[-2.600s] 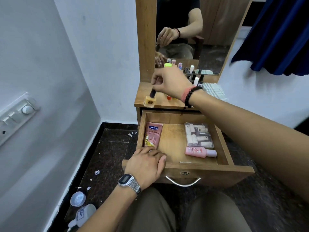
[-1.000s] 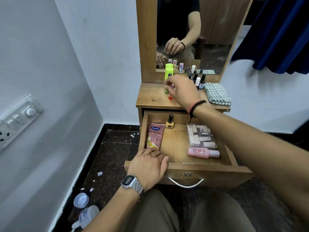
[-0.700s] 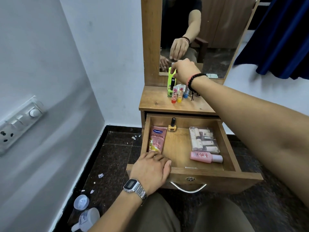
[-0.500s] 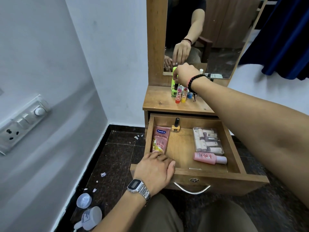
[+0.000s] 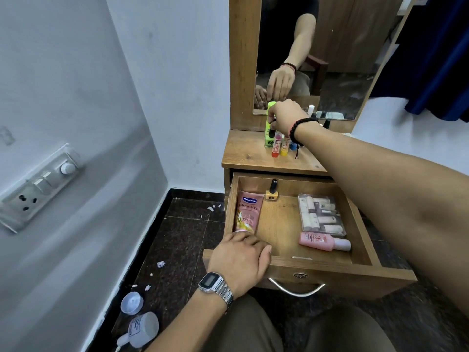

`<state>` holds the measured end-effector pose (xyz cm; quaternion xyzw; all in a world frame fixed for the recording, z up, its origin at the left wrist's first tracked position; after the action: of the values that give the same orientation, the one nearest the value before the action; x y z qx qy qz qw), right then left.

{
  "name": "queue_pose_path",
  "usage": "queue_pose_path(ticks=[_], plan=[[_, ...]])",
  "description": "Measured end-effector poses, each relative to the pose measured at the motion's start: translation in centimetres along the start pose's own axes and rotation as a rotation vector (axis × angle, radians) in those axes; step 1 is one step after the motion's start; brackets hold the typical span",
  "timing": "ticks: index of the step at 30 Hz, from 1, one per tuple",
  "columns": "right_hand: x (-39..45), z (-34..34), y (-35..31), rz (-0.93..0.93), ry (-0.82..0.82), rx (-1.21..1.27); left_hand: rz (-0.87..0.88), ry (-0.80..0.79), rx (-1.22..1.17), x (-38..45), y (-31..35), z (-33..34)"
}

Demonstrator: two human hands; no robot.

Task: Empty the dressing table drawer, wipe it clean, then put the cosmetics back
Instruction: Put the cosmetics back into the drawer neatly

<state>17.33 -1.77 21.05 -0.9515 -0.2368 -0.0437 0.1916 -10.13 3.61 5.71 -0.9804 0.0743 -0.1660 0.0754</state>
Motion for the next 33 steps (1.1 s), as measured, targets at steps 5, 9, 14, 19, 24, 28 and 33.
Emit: queue_pose_path(ticks=[5,9,14,19,24,28,33], plan=[[-0.7,-1.5,-1.4,-0.132,0.074,-0.017,-0.003,0.009,-0.010,0.0,-0.1,0.1],[-3.3,-3.8,-3.8,-0.286,0.180,0.118,0.001,0.009,0.007,0.1,0.0,0.0],[-10.3,-3.5,-5.0,-0.340,-0.051,0.278,-0.001,0.023,0.006,0.0,-0.1,-0.1],[-14.4,0.9,0.5,-0.229,-0.271,0.096,0.005,0.000,0.021,0.1,0.0,-0.1],[-13.8,4.7,6.2,-0.078,-0.208,0.015,0.012,-0.037,0.022,0.1,-0.1,-0.3],[-13.3,6.3,7.9,-0.016,-0.148,0.020,0.000,-0.065,0.013,0.0,-0.1,-0.3],[-12.7,7.3,8.3,0.030,-0.093,0.015,-0.006,-0.081,-0.006,0.0,-0.1,-0.4]])
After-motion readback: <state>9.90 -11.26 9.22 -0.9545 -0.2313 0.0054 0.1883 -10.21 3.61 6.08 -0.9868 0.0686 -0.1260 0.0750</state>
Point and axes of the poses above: each hand's wrist, its own x-axis towards the middle knuckle, its own z-axis out of the palm, y = z × x, the point moved 3 cm from there along x, towards the middle knuckle, and after that the axes turned 15 degrees about x, right-handed, at the moved point
